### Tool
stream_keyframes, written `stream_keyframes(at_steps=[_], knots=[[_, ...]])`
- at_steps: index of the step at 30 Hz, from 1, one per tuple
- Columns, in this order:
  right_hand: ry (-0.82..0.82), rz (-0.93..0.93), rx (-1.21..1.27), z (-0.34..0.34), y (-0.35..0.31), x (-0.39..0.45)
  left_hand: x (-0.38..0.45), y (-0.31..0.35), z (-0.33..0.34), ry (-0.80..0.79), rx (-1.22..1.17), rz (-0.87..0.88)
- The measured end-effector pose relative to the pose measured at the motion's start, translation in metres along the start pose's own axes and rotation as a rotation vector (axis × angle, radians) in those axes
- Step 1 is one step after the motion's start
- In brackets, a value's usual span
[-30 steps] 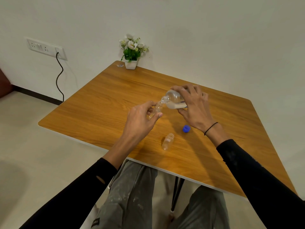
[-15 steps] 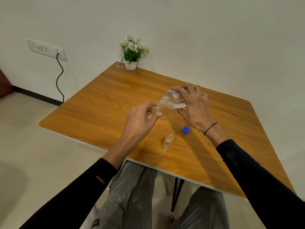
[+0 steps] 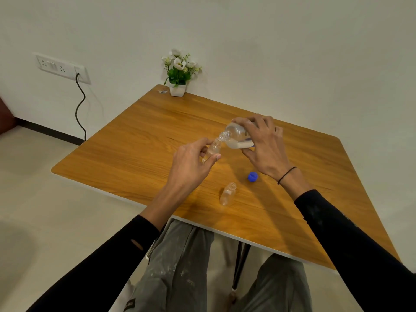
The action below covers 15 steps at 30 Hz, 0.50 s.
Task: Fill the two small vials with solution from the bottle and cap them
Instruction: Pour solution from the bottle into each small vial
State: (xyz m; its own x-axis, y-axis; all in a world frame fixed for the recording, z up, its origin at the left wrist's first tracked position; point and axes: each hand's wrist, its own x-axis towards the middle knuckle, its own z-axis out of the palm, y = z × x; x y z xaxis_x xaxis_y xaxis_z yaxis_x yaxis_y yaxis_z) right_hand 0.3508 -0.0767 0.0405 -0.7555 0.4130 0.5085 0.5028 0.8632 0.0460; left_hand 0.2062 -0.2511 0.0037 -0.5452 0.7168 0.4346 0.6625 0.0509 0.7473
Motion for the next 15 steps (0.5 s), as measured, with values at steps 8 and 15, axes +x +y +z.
stream_keyframes(at_steps=[8,15], knots=[[0.001,-0.003,-0.001,0.0001,-0.0002,0.0010,0.0002,0.0019,-0.0018,0.007,0.003,-0.002],[0.005,0.005,0.062,0.0013,-0.0036,-0.0014,0.0009,0.0012,-0.0018,-0.003,-0.040,0.014]])
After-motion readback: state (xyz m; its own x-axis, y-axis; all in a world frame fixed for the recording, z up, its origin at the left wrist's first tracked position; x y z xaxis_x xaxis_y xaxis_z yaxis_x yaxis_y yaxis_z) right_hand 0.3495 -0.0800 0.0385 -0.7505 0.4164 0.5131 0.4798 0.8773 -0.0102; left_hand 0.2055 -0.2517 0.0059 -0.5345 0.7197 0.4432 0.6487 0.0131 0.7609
